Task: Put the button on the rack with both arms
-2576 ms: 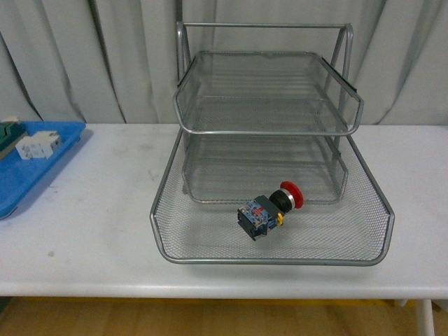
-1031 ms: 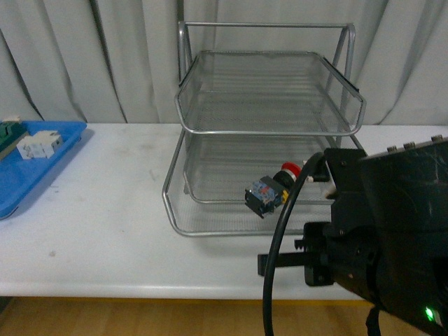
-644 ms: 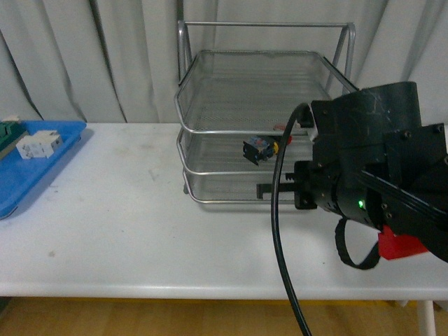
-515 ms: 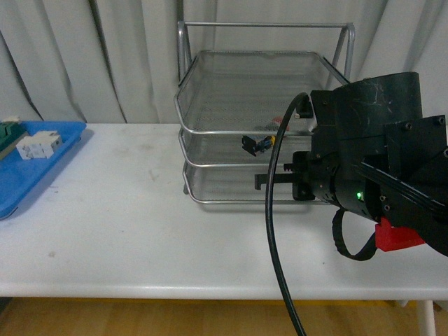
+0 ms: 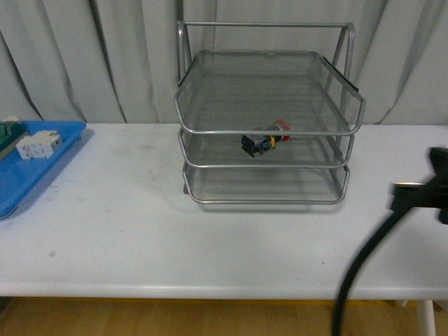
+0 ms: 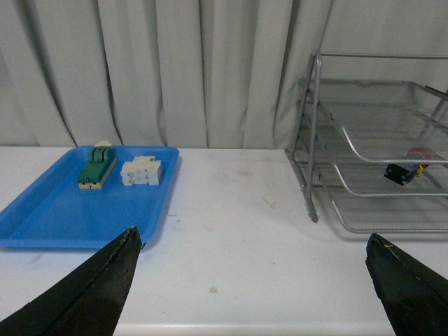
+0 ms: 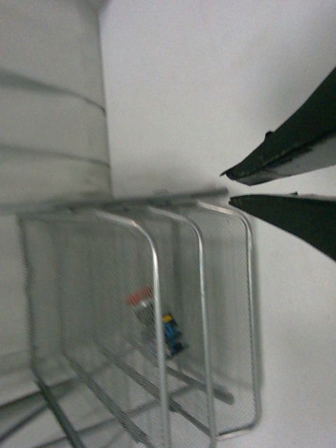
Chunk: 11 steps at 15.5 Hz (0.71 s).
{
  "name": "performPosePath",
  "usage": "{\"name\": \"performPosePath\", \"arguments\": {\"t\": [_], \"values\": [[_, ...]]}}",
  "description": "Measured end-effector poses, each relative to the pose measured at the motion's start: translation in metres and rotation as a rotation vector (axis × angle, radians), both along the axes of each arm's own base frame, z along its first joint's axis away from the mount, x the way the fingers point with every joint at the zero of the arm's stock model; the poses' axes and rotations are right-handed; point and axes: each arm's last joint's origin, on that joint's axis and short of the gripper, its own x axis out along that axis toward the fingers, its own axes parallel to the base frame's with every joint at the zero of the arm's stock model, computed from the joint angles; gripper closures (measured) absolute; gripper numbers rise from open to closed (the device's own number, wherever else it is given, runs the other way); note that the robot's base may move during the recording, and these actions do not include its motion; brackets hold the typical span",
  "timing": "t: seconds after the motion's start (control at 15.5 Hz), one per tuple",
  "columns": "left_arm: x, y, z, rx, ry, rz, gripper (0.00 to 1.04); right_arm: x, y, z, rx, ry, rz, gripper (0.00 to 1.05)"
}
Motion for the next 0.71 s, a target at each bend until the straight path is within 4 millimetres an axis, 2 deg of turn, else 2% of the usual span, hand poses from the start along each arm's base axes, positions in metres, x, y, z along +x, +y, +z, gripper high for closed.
{"name": "performPosePath", "arguments": {"t": [0.06, 0.13, 0.19, 0.26, 0.32, 0.39, 0.71], "values": [[0.0, 0.0, 0.0, 0.0, 0.0, -0.001, 0.07, -0.017, -0.011, -0.005, -0.022, -0.05, -0.031, 1.0], [0.0, 0.0, 0.0, 0.0, -0.001, 0.0, 0.07, -0.032, -0.021, -0.015, -0.062, -0.008, -0.028, 1.03], [0.0, 0.0, 0.0, 0.0, 0.0, 0.002, 0.07, -0.039, -0.026, -0.012, -0.062, -0.022, -0.026, 1.03], [0.0, 0.0, 0.0, 0.0, 0.0, 0.002, 0.07, -0.044, -0.032, 0.003, -0.048, -0.109, -0.03, 1.03], [0.0, 0.0, 0.0, 0.0, 0.0, 0.002, 0.07, -0.05, -0.037, 0.009, -0.046, -0.133, -0.03, 1.03], [0.0, 0.0, 0.0, 0.0, 0.0, 0.002, 0.07, -0.059, -0.042, 0.007, -0.053, -0.11, -0.031, 1.03], [0.0, 0.0, 0.0, 0.0, 0.0, 0.002, 0.07, -0.072, -0.049, 0.009, -0.054, -0.102, -0.031, 1.03]]}}
